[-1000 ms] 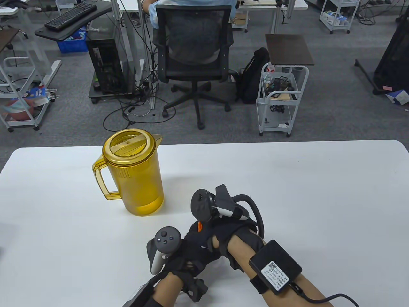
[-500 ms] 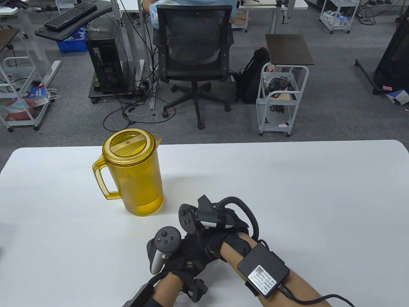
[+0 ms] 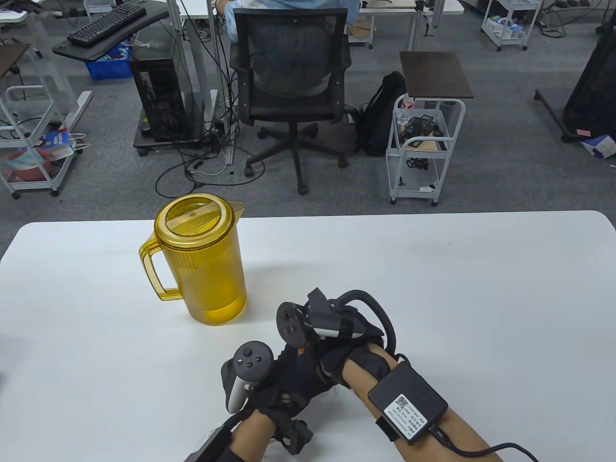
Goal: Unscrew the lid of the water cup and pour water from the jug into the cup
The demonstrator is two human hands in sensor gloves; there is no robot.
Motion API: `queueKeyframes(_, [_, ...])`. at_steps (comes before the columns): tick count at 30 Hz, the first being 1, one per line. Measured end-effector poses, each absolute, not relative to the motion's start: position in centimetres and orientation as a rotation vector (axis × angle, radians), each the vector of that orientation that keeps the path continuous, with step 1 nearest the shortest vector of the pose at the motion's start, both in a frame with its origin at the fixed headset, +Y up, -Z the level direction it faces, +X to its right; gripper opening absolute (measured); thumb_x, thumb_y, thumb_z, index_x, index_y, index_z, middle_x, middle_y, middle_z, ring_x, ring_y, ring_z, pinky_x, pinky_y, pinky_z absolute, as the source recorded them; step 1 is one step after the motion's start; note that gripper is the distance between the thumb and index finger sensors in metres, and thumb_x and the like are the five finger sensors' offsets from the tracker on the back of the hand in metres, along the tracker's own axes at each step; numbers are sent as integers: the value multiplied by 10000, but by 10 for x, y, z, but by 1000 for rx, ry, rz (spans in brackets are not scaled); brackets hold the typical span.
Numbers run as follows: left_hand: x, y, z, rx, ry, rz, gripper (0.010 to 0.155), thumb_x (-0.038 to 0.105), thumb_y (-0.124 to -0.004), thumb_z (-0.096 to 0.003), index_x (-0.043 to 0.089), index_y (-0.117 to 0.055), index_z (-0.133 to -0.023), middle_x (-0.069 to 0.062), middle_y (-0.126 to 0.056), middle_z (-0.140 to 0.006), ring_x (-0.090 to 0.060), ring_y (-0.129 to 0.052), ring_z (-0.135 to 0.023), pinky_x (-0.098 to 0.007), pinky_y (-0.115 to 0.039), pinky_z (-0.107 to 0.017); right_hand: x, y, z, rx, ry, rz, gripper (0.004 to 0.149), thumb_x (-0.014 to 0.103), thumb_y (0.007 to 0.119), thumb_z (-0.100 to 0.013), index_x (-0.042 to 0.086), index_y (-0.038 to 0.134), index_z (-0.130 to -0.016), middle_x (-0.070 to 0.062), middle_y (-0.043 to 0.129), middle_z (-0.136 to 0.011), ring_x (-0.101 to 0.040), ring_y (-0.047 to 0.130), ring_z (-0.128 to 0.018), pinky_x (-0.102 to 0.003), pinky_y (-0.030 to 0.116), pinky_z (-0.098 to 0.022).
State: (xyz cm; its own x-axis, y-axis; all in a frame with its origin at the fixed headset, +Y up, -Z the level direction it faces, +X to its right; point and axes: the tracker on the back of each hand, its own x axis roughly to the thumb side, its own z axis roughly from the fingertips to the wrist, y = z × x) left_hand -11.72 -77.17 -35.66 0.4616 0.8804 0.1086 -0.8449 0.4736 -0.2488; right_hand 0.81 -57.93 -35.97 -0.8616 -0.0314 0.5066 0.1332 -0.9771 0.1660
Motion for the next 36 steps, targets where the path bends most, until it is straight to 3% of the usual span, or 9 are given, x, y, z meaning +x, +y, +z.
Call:
queueKeyframes(3, [-117,-772,-357,-169,-234,1066,1108,723,-1077,-273,419,-430,-1120,98,-642,-1164,-269,-766,-1118,-575,-666,-784,40,-566,-363,-784,-320,-3115,615,572,887,-451,469,674,-1018,-263,516,-1051,-492,836,-761,-575,873,-550])
queueKeyframes(7, [-117,-772,-357,-169,-235,1063,1112,723,-1078,-272,420,-429,-1121,96,-644,-1164,-273,-768,-1115,-574,-671,-781,95,-570,-374,-630,-380,-3192,566,595,844,-464,406,756,-990,-276,554,-1014,-464,890,-707,-555,927,-495])
queueKeyframes(10, [-117,-772,-357,-169,-235,1060,1111,724,-1077,-272,421,-428,-1121,96,-643,-1165,-274,-767,-1115,-575,-671,-780,143,-587,-379,-519,-394,-3290,597,611,868,-451,403,729,-993,-268,550,-1008,-440,895,-713,-540,932,-503])
queueKeyframes(18, [-117,-772,-357,-165,-234,1058,1112,730,-1072,-274,421,-423,-1123,97,-641,-1165,-274,-766,-1115,-573,-671,-782,245,-651,-372,-220,-9,-3556,647,591,990,-366,290,709,-864,-231,562,-1005,-427,905,-818,-520,918,-585])
queueKeyframes(22, [-117,-772,-357,-164,-233,1055,1113,730,-1072,-273,424,-421,-1122,98,-643,-1164,-273,-767,-1115,-571,-674,-781,272,-686,-367,-24,140,-3550,618,570,1030,-324,253,754,-777,-210,592,-1008,-407,916,-848,-517,904,-602])
queueKeyframes(28, [-117,-773,-356,-163,-231,1051,1113,730,-1072,-274,423,-419,-1121,99,-642,-1165,-271,-770,-1114,-571,-678,-778,289,-736,-365,111,76,-3546,557,550,1061,-291,223,817,-670,-177,633,-1007,-381,920,-863,-499,901,-608])
queueKeyframes(36, [-117,-773,-356,-164,-230,1048,1113,729,-1072,-275,420,-419,-1122,97,-643,-1164,-272,-769,-1114,-570,-678,-779,299,-757,-367,199,-38,-3561,532,540,1052,-303,209,846,-664,-145,659,-1029,-391,871,-905,-555,835,-652])
